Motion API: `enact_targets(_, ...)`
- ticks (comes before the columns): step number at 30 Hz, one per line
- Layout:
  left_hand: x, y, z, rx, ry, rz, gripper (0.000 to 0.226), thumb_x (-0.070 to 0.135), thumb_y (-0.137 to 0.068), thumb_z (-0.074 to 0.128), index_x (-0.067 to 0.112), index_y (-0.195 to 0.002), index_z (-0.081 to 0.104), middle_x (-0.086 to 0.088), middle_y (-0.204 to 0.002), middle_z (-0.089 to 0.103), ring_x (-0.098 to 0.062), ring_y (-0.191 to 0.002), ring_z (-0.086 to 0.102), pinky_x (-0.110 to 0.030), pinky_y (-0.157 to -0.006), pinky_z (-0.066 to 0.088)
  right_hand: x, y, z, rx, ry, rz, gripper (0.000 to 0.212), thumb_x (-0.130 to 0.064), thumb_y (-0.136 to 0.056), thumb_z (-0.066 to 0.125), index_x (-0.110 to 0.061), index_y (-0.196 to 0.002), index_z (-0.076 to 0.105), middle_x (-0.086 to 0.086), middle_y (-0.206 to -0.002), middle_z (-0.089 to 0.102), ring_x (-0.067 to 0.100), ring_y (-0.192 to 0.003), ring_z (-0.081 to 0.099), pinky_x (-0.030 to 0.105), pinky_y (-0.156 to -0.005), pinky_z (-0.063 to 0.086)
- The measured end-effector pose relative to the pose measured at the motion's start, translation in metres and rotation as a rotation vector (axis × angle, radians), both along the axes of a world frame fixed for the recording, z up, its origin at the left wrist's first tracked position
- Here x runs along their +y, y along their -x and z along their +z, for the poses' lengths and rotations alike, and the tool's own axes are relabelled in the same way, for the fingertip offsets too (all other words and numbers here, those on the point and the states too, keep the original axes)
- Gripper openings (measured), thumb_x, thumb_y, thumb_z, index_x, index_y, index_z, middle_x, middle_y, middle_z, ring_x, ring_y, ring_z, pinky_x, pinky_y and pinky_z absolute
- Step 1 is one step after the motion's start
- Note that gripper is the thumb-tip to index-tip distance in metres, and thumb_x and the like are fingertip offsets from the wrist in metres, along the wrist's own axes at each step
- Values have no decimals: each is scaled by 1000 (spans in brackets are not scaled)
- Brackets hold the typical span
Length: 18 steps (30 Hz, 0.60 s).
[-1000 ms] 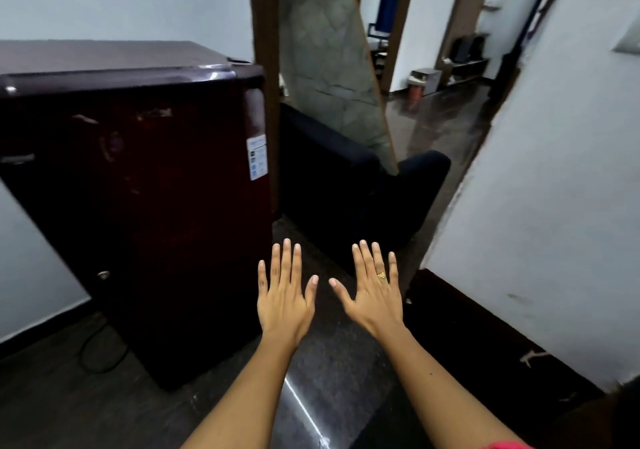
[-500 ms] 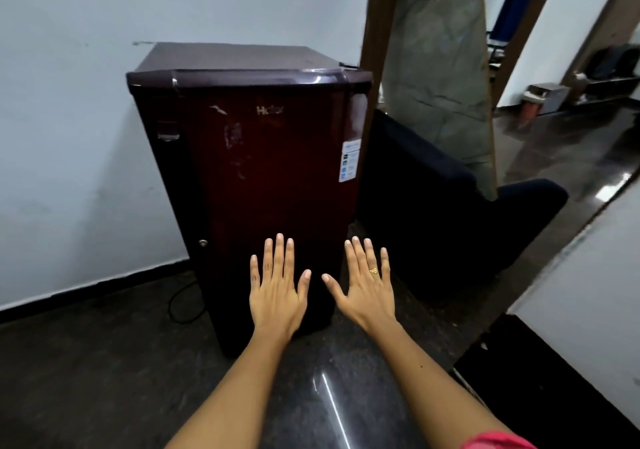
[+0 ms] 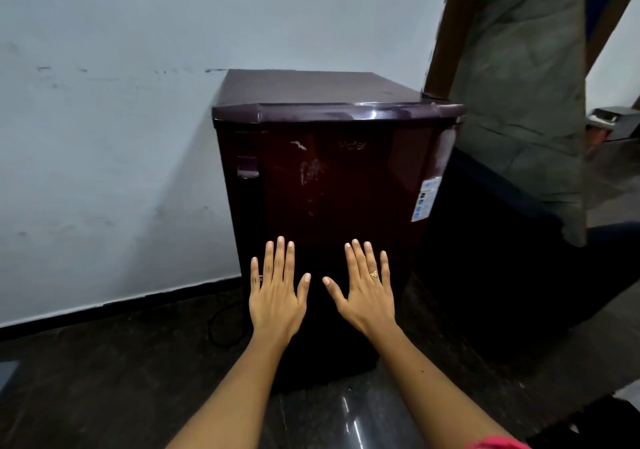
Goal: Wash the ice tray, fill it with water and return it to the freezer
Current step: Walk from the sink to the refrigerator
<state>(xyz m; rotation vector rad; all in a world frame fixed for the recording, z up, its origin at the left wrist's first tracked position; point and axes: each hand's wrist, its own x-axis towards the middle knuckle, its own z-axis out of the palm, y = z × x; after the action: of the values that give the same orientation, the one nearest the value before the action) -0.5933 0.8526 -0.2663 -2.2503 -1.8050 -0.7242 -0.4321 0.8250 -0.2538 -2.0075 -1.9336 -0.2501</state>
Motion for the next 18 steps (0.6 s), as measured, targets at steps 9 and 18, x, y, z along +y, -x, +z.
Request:
enact_targets(9, 66, 58, 11, -15, 8, 64, 62, 47, -98, 10, 10, -149, 16, -9, -156, 17, -18, -144, 0, -38, -115, -10, 75, 54, 13, 42, 12, 101, 78, -64, -89, 13, -16, -146, -9, -1, -158, -9, 15, -140, -26, 35, -110, -28)
enact_targets(18, 125, 98, 32, -125, 42, 68, 71, 57, -87, -4, 18, -146, -12, 1, -155, -15, -9, -140, -22, -30, -112, -21, 133, 113, 39, 252, -88, 202, 77, -62, -89, 15, -16, -150, 3, 0, -159, 5, 12, -144, -13, 32, -115, -17)
